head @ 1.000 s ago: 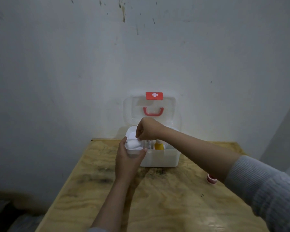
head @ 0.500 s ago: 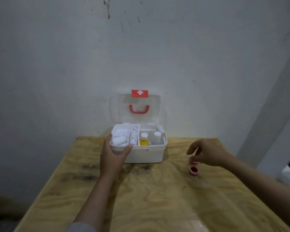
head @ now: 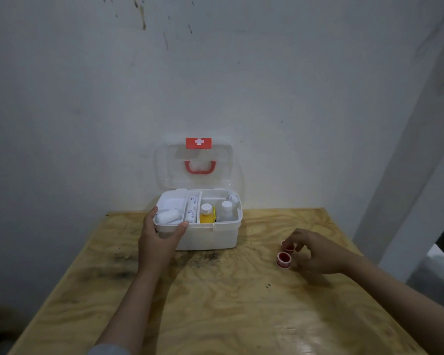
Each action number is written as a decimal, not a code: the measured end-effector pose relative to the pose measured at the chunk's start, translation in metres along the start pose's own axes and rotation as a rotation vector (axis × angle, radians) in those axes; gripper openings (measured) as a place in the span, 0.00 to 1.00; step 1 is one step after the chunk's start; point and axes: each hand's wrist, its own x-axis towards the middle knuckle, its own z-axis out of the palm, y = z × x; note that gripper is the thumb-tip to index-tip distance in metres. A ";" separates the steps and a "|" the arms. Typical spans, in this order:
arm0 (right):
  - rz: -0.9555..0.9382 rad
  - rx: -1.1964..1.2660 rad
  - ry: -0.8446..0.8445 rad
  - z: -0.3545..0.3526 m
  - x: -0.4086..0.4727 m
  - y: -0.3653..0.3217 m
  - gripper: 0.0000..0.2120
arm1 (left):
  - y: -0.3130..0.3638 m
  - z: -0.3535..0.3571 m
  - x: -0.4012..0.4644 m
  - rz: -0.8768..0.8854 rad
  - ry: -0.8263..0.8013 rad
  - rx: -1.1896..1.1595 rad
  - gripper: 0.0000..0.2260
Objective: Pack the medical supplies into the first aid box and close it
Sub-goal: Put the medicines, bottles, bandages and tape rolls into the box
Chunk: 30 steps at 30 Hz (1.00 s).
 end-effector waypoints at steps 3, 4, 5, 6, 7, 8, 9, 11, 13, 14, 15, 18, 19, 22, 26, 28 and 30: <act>-0.011 -0.018 -0.012 0.003 0.003 -0.002 0.12 | 0.001 0.000 0.000 0.004 -0.001 0.001 0.35; -0.010 -0.016 -0.011 0.004 0.004 -0.002 0.11 | 0.001 0.000 -0.001 0.004 -0.001 0.000 0.35; -0.009 -0.013 -0.008 0.005 0.006 -0.001 0.11 | 0.001 0.000 -0.001 0.003 -0.002 -0.001 0.35; -0.010 -0.006 0.000 0.007 0.007 -0.001 0.11 | 0.001 0.000 0.000 0.003 -0.003 -0.001 0.35; -0.007 0.005 0.011 0.008 0.007 0.000 0.11 | 0.001 0.000 0.000 0.004 -0.005 0.001 0.35; -0.004 0.019 0.025 0.010 0.007 0.002 0.11 | 0.001 0.000 0.000 0.004 -0.007 0.002 0.35; -0.001 0.031 0.036 0.011 0.007 0.003 0.11 | 0.001 0.000 0.000 0.005 -0.007 0.000 0.35; -0.014 0.035 0.045 0.015 0.006 0.004 0.11 | 0.001 0.000 0.000 0.003 -0.005 -0.004 0.35; -0.026 0.023 0.048 0.018 0.005 0.004 0.11 | 0.001 0.000 -0.001 0.005 -0.003 -0.004 0.35; -0.027 0.017 0.053 0.019 0.005 0.003 0.10 | 0.001 0.000 -0.001 0.006 -0.003 -0.006 0.35; -0.023 0.016 0.063 0.018 0.004 0.001 0.09 | 0.001 0.000 -0.001 0.004 -0.004 -0.010 0.35; -0.048 0.060 0.157 0.010 0.004 -0.011 0.06 | 0.001 0.000 -0.001 0.000 -0.005 -0.026 0.35; -0.061 0.085 0.201 0.003 0.004 -0.020 0.06 | 0.001 0.000 -0.002 -0.001 -0.004 -0.032 0.35; -0.096 0.150 0.335 -0.022 0.010 -0.054 0.06 | 0.002 0.000 -0.001 -0.004 0.001 -0.039 0.35; -0.169 0.202 0.404 -0.044 0.035 -0.104 0.08 | 0.001 0.001 -0.001 -0.012 -0.005 -0.037 0.36; -0.202 0.195 0.401 -0.048 0.055 -0.129 0.10 | 0.001 0.001 -0.001 -0.004 -0.007 -0.028 0.37; -0.225 0.166 0.384 -0.048 0.079 -0.152 0.11 | 0.001 0.001 -0.002 -0.002 -0.008 -0.017 0.37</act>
